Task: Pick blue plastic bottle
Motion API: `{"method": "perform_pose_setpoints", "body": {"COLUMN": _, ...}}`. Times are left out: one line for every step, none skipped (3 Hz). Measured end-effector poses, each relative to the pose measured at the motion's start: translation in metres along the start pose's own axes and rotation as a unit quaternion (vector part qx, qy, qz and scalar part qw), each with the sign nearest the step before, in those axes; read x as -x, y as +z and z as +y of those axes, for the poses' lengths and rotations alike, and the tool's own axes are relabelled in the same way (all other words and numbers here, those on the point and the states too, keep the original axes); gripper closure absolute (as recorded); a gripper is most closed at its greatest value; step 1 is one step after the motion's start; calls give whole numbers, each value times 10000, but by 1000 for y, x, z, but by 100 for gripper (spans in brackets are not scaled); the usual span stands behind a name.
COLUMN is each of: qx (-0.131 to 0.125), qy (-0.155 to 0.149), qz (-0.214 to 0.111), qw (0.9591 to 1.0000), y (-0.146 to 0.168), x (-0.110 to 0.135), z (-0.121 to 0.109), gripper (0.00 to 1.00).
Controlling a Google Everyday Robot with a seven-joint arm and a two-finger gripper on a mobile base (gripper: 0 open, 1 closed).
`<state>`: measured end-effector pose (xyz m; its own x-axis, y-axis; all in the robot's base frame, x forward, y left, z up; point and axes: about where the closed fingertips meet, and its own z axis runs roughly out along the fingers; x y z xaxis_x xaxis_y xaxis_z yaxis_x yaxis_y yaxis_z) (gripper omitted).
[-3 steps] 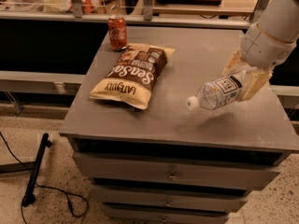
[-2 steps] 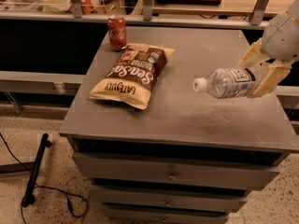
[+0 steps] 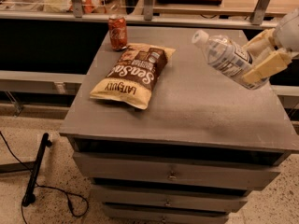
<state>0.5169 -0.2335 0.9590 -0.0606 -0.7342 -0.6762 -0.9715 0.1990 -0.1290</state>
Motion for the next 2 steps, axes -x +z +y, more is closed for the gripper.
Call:
{"method": "perform_pose_setpoints", "body": {"qx": -234, "qy": 107, "qz": -538, "qw": 9982, "y": 5, "x": 33, "z": -2, "gripper": 100}}
{"method": "perform_pose_setpoints", "body": {"qx": -414, "qy": 58, "qz": -868, "qw": 9954, "y": 14, "x": 68, "z": -11, "gripper": 100}}
